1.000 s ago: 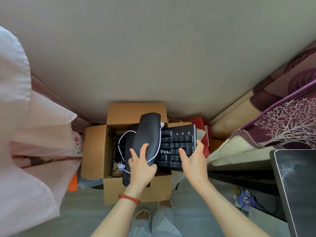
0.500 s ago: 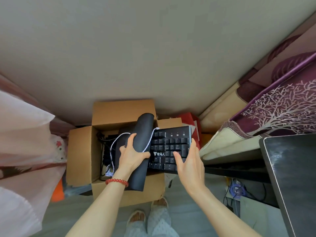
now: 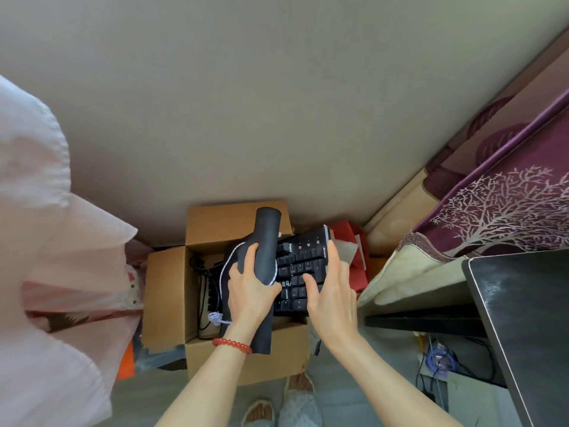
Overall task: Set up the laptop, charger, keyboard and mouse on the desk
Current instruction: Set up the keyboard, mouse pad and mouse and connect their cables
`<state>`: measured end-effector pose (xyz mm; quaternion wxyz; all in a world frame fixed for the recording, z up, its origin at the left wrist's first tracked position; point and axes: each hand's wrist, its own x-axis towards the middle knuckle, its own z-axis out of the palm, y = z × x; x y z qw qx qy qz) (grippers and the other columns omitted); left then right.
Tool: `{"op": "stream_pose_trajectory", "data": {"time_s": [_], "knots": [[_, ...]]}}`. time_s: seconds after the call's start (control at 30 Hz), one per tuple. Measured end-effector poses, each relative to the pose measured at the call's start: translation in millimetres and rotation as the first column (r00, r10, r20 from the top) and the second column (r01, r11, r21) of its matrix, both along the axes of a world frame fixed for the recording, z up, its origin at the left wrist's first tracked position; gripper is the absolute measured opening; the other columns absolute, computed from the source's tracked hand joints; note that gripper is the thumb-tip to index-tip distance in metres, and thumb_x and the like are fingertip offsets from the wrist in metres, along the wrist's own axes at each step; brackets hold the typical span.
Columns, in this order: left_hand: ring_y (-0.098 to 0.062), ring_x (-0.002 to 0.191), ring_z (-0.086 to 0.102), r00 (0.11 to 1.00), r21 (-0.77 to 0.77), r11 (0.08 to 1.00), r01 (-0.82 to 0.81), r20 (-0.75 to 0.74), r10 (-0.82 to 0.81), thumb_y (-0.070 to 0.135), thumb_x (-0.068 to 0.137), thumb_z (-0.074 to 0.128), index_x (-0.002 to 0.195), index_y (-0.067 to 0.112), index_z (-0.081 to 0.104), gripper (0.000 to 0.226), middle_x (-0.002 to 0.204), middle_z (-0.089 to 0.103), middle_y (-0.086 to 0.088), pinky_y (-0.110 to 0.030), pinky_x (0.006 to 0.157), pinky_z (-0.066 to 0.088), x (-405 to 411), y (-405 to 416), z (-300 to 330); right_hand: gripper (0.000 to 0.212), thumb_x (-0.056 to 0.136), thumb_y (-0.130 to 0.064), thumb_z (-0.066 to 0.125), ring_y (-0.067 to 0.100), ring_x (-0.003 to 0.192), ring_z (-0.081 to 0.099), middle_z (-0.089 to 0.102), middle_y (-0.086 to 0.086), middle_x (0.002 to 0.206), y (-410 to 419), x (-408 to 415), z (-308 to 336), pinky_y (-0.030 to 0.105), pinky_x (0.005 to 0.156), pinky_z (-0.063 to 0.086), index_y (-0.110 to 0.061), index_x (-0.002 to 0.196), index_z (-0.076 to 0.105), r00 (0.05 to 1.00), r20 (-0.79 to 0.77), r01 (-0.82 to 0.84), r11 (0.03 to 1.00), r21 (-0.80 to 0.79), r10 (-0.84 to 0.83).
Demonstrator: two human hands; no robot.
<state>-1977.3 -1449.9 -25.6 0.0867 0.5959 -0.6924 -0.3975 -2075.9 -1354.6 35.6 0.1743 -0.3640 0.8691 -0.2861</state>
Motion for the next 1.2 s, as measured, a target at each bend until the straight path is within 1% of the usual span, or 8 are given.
{"op": "stream_pose_trajectory", "data": {"time_s": [0.13,0.3,0.67,0.77,0.87,0.97,1.07,1.2], "knots": [[-0.032,0.12,0.041,1.0,-0.104,0.994,0.012,-0.025,-0.014,0.023,0.069,0.071,0.138,0.044,0.016,0.091,0.142,0.032,-0.011,-0.045,0.091,0.047,19,-2,31,0.065,0.091,-0.027,0.053,0.02,0.064,0.056,0.048,0.004,0.111,-13,9,28,0.032,0.056,0.046,-0.025,0.146,0.016,0.992,-0.054,-0.113,0.992,-0.048,0.111],[-0.028,0.119,0.037,0.998,-0.248,0.968,0.043,-0.029,-0.052,0.022,0.067,0.069,0.134,0.048,0.018,0.088,0.14,0.029,-0.006,-0.045,0.085,0.048,52,-6,82,0.058,0.091,-0.025,0.054,0.022,0.061,0.058,0.051,0.001,0.11,-19,14,74,0.032,0.048,0.043,-0.025,0.142,0.029,0.956,-0.183,-0.242,0.969,-0.042,0.231],[-0.035,0.113,0.043,0.946,-0.642,0.743,0.189,-0.083,-0.312,0.02,0.063,0.08,0.134,0.04,0.031,0.088,0.136,0.035,-0.018,-0.045,0.084,0.046,62,23,264,0.045,0.084,-0.02,0.065,0.023,0.057,0.06,0.062,0.002,0.102,57,8,258,0.04,0.051,0.054,-0.023,0.128,0.053,0.916,-0.386,-0.216,0.943,-0.253,0.106],[-0.036,0.115,0.042,0.897,-0.713,0.675,0.19,-0.153,-0.414,0.017,0.061,0.08,0.133,0.04,0.032,0.09,0.138,0.034,-0.017,-0.048,0.085,0.046,49,49,319,0.046,0.083,-0.02,0.066,0.021,0.077,0.066,0.064,0.0,0.108,102,1,318,0.04,0.068,0.058,-0.025,0.127,0.054,0.906,-0.423,-0.194,0.919,-0.344,0.033],[-0.039,0.118,0.04,0.842,-0.763,0.616,0.196,-0.191,-0.504,0.011,0.059,0.08,0.133,0.036,0.034,0.09,0.138,0.035,-0.021,-0.052,0.088,0.043,30,79,370,0.051,0.081,-0.02,0.068,0.016,0.097,0.064,0.064,-0.004,0.112,149,-7,370,0.033,0.086,0.053,-0.027,0.128,0.051,0.921,-0.381,-0.103,0.891,-0.443,-0.084],[-0.04,0.119,0.039,0.773,-0.805,0.553,0.216,-0.205,-0.6,0.012,0.062,0.079,0.132,0.036,0.033,0.088,0.138,0.034,-0.022,-0.053,0.089,0.042,11,117,409,0.05,0.08,-0.019,0.069,0.01,0.097,0.061,0.063,-0.009,0.106,210,-12,410,0.021,0.092,0.047,-0.028,0.127,0.053,0.929,-0.317,0.0,0.858,-0.514,-0.19],[-0.036,0.119,0.04,0.683,-0.842,0.489,0.227,-0.221,-0.697,0.017,0.063,0.079,0.132,0.039,0.035,0.084,0.139,0.034,-0.018,-0.05,0.089,0.045,-7,163,433,0.048,0.08,-0.017,0.069,-0.01,0.092,0.057,0.06,-0.023,0.1,281,-12,434,-0.003,0.08,0.037,-0.028,0.124,0.056,0.927,-0.201,0.133,0.779,-0.613,-0.316],[-0.033,0.118,0.041,0.59,-0.84,0.478,0.257,-0.255,-0.766,0.022,0.063,0.08,0.131,0.044,0.034,0.086,0.138,0.033,-0.013,-0.046,0.091,0.045,-30,238,447,0.045,0.08,-0.015,0.069,-0.027,0.071,0.054,0.057,-0.032,0.1,390,-5,437,-0.008,0.065,0.035,-0.029,0.121,0.058,0.867,-0.06,0.306,0.623,-0.719,-0.495]]}}
